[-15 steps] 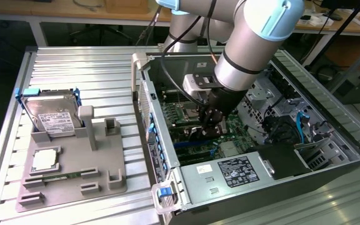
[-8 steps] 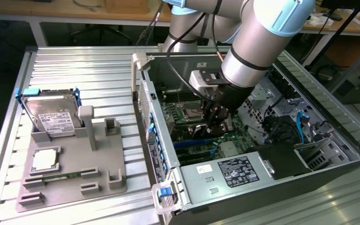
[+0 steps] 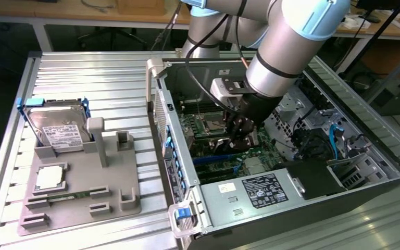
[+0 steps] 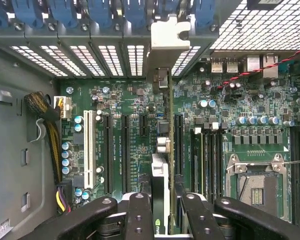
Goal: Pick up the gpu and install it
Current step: 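Insert the gpu into the slot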
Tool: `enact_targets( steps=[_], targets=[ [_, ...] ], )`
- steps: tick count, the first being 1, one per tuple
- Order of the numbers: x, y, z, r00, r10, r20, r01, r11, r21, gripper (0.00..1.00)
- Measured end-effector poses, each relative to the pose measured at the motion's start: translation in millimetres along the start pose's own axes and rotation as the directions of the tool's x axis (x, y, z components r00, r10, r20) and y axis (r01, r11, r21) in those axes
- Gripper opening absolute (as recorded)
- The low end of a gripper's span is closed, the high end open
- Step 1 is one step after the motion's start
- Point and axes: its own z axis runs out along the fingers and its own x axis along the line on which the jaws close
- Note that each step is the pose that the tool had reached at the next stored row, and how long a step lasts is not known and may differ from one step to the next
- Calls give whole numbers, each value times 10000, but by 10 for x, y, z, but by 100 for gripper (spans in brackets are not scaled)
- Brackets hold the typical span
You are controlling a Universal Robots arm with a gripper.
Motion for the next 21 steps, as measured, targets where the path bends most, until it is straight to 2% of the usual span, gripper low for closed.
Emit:
enact_targets(
  steps=[9,13,21],
  targets=[
    [-12,7,1,10000,-13,-1,13,10000,-1,27],
    [-12,10,3,9988,-486,-68,486,9988,-20,27],
    [-13,53,13,9988,-489,-68,489,9988,-19,27]
  ],
)
